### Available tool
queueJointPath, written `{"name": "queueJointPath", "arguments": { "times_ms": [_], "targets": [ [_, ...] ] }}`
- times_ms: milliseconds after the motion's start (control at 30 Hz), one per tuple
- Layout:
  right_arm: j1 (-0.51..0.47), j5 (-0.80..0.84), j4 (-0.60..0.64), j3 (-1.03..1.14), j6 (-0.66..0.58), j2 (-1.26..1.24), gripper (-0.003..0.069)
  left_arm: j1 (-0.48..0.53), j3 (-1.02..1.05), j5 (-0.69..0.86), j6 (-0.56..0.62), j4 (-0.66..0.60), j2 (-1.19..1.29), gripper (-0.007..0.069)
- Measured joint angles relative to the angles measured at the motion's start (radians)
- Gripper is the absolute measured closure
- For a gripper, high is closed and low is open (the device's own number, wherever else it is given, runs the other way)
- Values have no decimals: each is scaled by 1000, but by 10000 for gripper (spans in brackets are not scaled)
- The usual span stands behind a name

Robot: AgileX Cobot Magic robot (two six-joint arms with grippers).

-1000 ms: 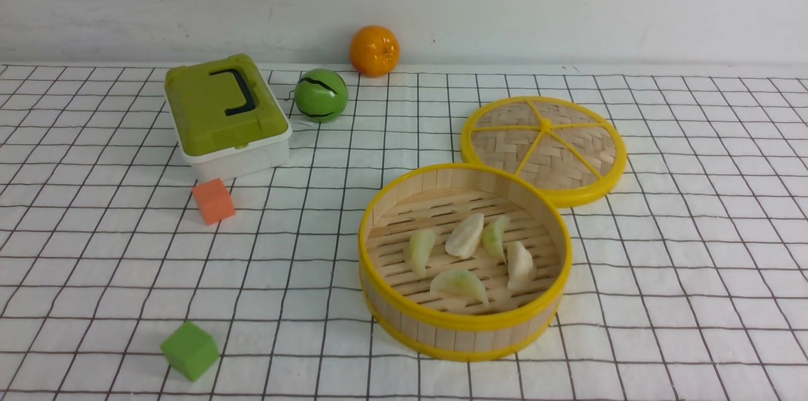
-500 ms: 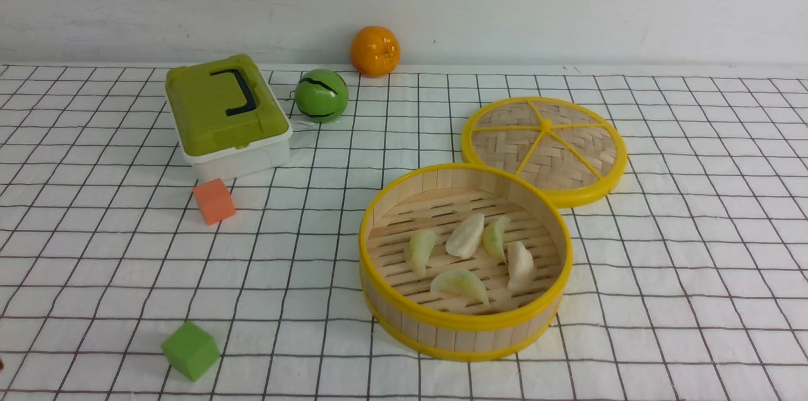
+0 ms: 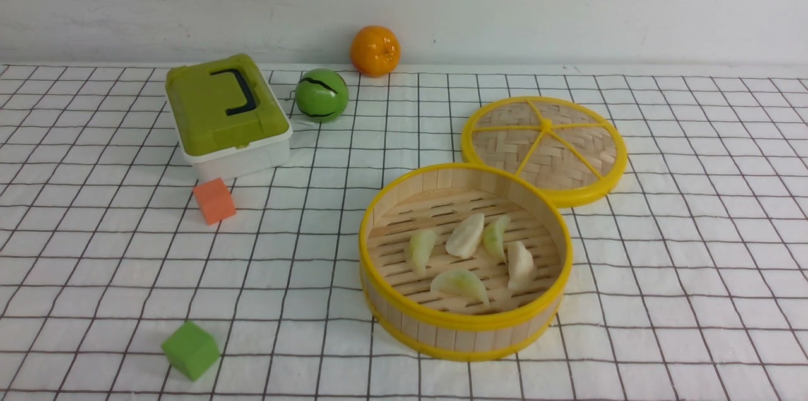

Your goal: Put the dumplings into the steamer on the table with the white tablecloth.

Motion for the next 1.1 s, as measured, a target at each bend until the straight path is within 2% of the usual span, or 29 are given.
{"name": "queueJointPath", "arguments": {
  "times_ms": [300, 467, 1100],
  "targets": [
    [-2, 0, 0, 0, 0, 0, 670, 8, 45, 221, 10, 7, -1, 637],
    [-2, 0, 0, 0, 0, 0, 667, 8, 45, 239, 44, 7, -1, 637],
    [-2, 0, 0, 0, 0, 0, 650, 8, 45, 240, 47, 0, -1, 637]
  ]
}}
